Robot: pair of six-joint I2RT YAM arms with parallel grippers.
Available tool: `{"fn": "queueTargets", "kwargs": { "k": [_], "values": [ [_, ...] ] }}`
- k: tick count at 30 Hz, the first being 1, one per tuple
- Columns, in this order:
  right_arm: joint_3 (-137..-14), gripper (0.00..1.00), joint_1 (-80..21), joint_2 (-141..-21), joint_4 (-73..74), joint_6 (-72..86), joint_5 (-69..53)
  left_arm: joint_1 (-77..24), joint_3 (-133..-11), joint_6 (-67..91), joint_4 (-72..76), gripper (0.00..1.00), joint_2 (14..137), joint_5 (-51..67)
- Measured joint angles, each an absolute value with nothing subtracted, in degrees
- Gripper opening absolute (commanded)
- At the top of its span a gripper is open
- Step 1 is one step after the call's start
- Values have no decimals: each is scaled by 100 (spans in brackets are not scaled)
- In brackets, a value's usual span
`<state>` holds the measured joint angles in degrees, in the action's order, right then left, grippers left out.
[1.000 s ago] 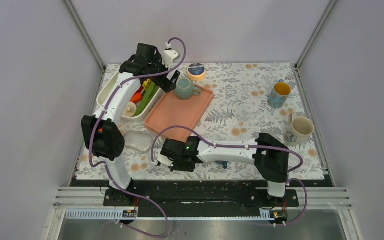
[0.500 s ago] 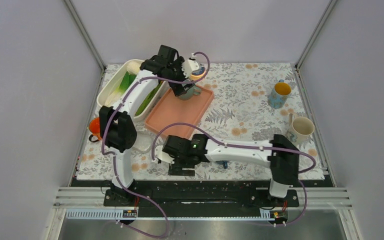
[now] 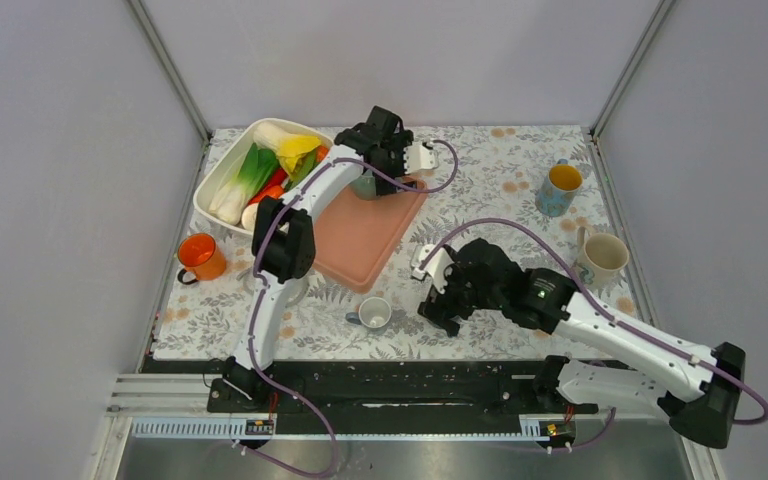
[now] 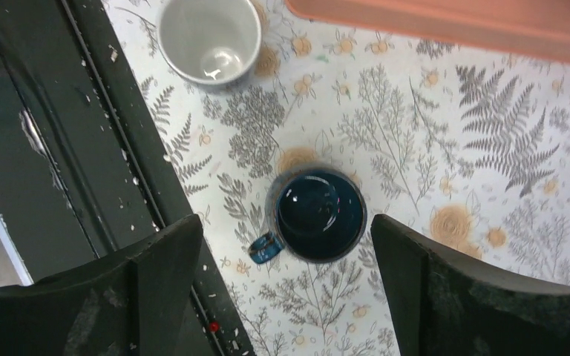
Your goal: Turn the mug right side up
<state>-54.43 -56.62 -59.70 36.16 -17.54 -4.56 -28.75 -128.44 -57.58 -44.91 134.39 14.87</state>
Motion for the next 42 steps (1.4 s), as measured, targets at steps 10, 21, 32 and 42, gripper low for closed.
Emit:
{"fn": "queueTargets", "kwargs": {
  "k": [10, 21, 32, 42],
  "values": [
    [-4906, 94, -5419, -5273, 3347, -1461, -572, -2945, -12663, -6324, -3874, 59, 13885, 757],
    [-4906, 94, -5417, -5400, 3223, -1448, -576, -3037, -11758, -6873, -3723, 24, 13493, 659],
    [-4875, 98, -5352, -5400, 2982, -1166, -528, -3065, -11732, -6431, -3835, 0, 13388, 587],
    [-4759, 97, -4550, -6431, 1393, -21, -397, -2589, -10825, -3970, -3538, 0, 12132, 1420]
  ]
}}
